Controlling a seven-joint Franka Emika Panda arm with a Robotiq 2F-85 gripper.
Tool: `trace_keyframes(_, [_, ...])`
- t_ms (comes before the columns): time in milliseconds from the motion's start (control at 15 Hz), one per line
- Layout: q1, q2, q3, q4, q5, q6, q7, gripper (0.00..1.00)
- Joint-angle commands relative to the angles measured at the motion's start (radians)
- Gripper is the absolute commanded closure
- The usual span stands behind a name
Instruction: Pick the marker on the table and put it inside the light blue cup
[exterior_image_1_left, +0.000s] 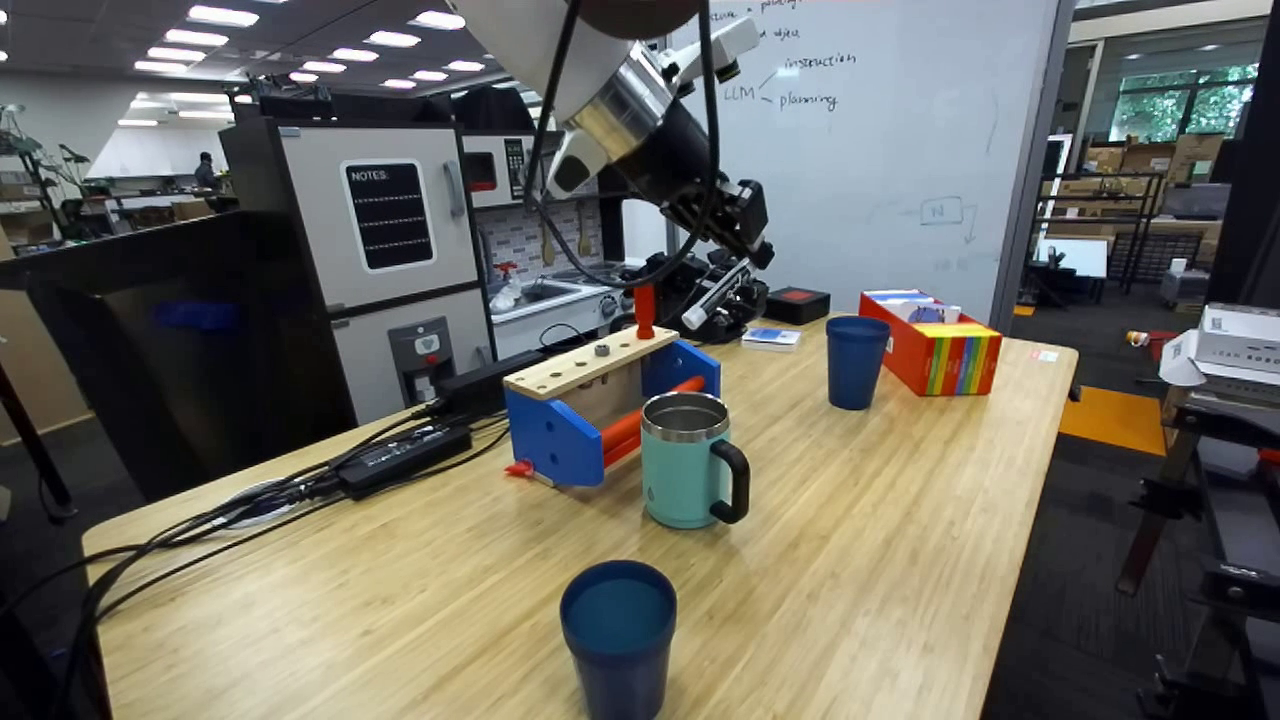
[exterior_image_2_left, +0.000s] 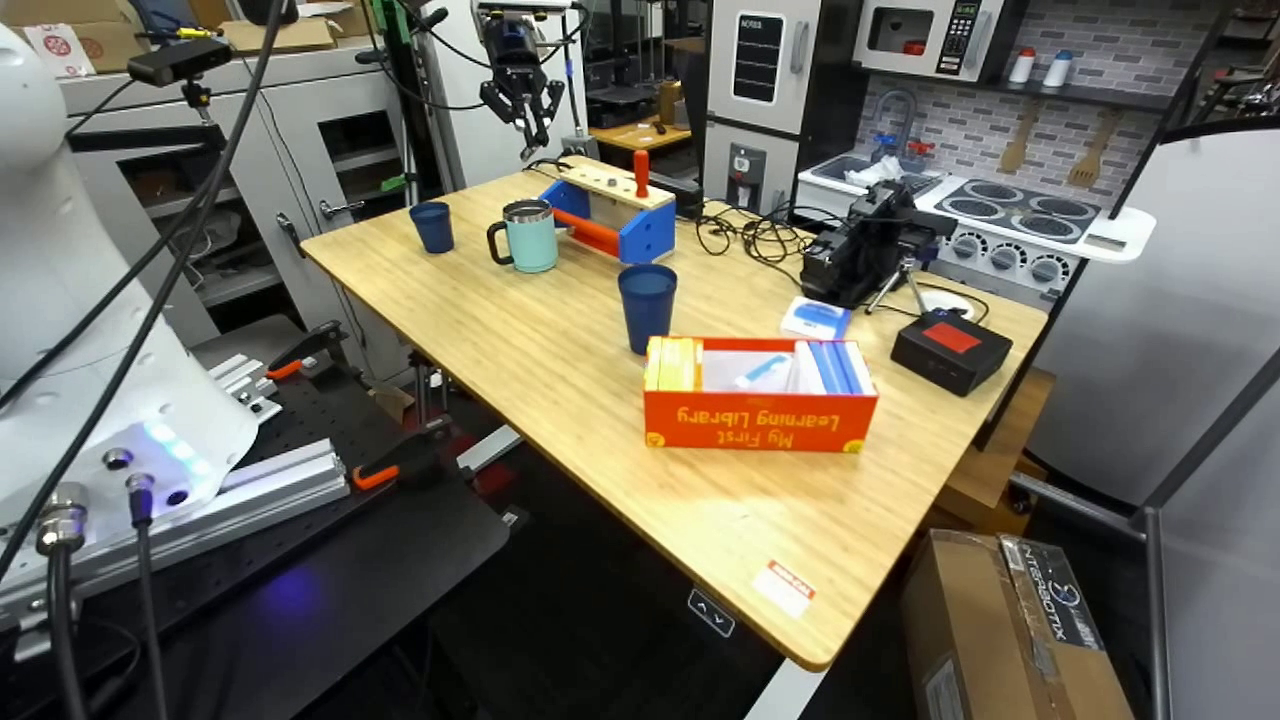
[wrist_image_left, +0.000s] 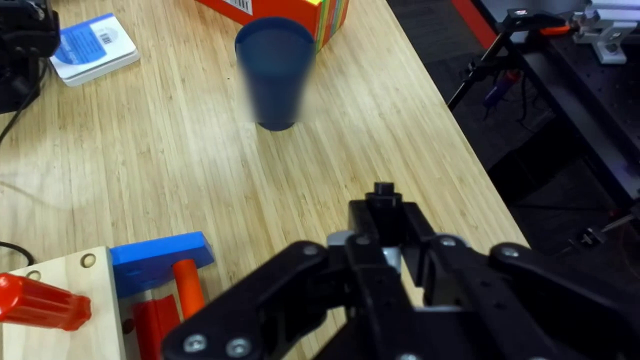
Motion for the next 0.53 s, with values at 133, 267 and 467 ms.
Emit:
trace_keyframes(133, [0.014, 0.104, 0.002, 0.144, -0.002, -0.115, -0.039, 0.95])
trace_keyframes(267, [0.018, 0.126, 0.002, 0.165, -0.001, -0.131, -0.039, 0.95])
trace_keyframes(467, [0.029, 0.164, 0.004, 0.202, -0.002, -0.154, -0.049, 0.95])
